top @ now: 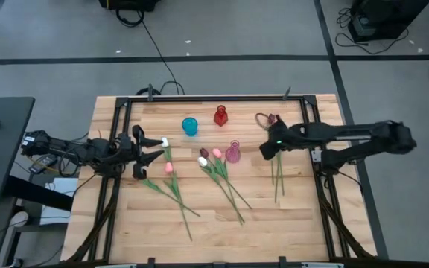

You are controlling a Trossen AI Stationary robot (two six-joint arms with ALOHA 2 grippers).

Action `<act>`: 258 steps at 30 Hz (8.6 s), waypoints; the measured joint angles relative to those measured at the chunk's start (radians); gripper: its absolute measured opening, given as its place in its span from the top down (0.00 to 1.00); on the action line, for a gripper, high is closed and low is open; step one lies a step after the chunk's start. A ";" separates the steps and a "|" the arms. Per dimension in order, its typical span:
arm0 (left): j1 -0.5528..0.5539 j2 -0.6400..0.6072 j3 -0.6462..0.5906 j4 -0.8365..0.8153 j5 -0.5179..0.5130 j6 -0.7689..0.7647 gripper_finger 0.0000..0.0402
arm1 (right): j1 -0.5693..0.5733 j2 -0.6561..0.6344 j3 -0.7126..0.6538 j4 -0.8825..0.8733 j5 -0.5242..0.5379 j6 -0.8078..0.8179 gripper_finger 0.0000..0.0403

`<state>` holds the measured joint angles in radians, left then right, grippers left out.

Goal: Sort flowers into vase by color
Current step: Put the top pink tulip into the violet vase, then put the top right white tulip into the red vase

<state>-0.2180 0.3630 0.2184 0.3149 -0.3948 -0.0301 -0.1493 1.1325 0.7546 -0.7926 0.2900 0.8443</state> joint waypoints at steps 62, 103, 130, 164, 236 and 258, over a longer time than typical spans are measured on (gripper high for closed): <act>0.001 0.050 0.000 -0.045 -0.020 0.046 0.56 | -0.005 0.079 0.121 -0.106 -0.037 -0.015 0.97; 0.001 0.050 0.000 -0.049 -0.020 0.018 0.56 | 0.103 0.051 0.121 0.957 0.003 -0.732 0.97; 0.001 0.050 0.000 -0.050 -0.020 0.018 0.56 | 0.049 0.051 0.121 1.008 0.012 -0.771 0.97; 0.001 0.050 0.000 -0.051 -0.021 0.018 0.56 | 0.065 0.048 0.121 1.013 -0.022 -0.768 0.97; 0.001 0.063 0.000 -0.051 -0.083 0.046 0.56 | -0.095 0.372 0.063 -0.269 -0.258 0.015 0.72; 0.001 0.076 0.000 -0.059 -0.083 0.044 0.56 | -0.155 0.509 0.063 -0.210 -0.232 -0.119 0.97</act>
<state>-0.2169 0.4389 0.2180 0.2562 -0.4778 0.0139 -0.3047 1.6414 0.8173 -1.0030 0.0580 0.7255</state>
